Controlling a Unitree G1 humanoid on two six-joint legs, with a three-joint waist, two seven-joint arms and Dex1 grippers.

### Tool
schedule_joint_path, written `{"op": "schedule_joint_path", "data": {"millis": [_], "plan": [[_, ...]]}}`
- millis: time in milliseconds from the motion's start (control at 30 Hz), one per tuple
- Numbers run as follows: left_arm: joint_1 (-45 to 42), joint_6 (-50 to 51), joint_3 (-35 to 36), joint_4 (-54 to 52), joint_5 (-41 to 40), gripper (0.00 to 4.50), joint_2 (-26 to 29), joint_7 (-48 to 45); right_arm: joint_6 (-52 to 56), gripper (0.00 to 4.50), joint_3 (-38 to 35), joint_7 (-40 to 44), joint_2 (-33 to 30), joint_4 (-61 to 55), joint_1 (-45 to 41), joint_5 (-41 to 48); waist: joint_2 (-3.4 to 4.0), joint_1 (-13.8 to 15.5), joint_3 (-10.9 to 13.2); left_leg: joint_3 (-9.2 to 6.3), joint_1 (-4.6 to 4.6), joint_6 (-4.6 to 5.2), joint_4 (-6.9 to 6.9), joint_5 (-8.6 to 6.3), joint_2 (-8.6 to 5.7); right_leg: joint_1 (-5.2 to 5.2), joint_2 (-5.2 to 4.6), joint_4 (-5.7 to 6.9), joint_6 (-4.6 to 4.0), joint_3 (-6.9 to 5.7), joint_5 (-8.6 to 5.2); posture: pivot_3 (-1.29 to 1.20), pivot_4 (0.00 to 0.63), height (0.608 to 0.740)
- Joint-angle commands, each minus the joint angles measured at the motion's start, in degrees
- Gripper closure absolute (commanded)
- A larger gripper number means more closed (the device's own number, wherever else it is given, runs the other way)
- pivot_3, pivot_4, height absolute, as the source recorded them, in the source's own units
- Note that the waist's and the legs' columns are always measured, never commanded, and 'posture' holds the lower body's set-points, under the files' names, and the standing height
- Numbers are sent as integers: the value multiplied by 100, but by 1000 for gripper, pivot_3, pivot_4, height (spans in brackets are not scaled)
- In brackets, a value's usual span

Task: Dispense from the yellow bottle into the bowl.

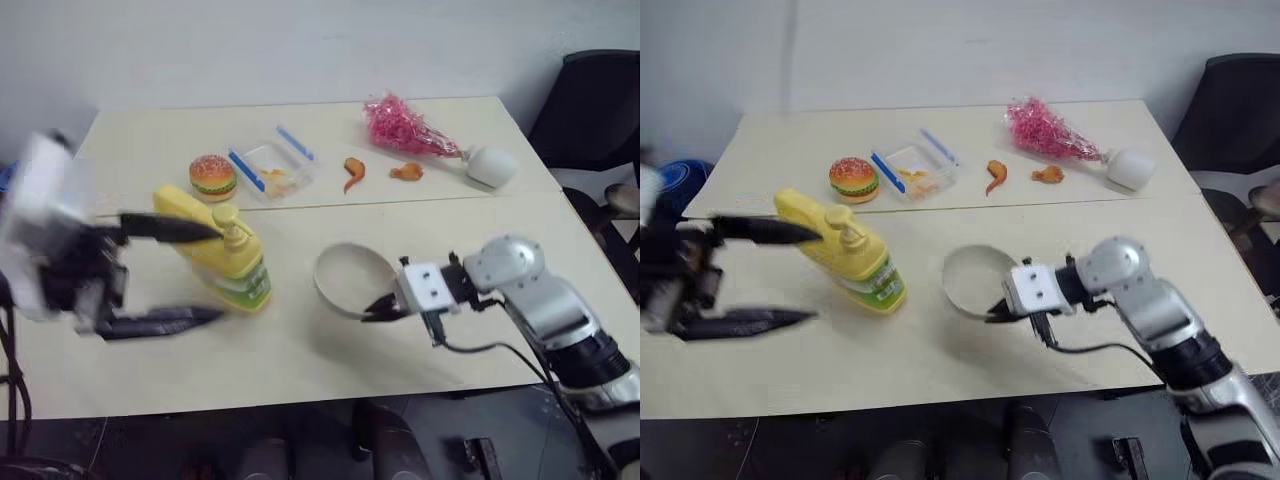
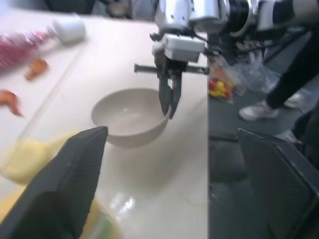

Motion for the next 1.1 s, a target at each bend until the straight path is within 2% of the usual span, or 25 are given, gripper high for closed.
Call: {"op": "schedule_joint_path", "data": {"millis": [33,100,333,600,833,1100], "plan": [[-238,-418,-314,719,693,1563,384,-495,399,4500,108,152,128,-227,-448,126,-4,3,-2,2,1,-3,0,2,0,-21,1,3,0,2,0,0,150,740],[-233,-971,-697,1041,1377,2243,553,-932,347,4500,244,234,244,-188,-748,12,-3,-11,-2,10,-6,-4,-7,2,-2,-35,2,4,-1,2,0,0,150,740],[-1439,-1619,-2094,1671,2168,4480,278,-1322,-76,4500,502,541,614,248,-1431,-132,-29,-24,-5,20,-20,-2,-5,1,-5,-44,5,-2,1,7,1,0,150,740],[-2570,-1722,-2917,2013,2831,4480,-519,-1337,-693,4500,593,1099,625,674,-1990,-157,-32,-74,-4,22,-19,-2,0,1,-4,-45,5,2,4,8,2,0,150,740],[-2694,-1689,-3012,1967,3071,4480,-827,-1494,-881,4500,978,1106,361,727,-2304,122,-35,-138,-3,23,-18,-2,4,2,-2,-45,4,7,5,10,3,0,150,740],[-2604,-1886,-3043,2035,3388,4480,-918,-1727,-1510,4500,1764,1106,-360,615,-2702,902,-37,-114,-2,22,-18,-2,9,1,-2,-46,2,8,5,10,3,0,150,740]]}}
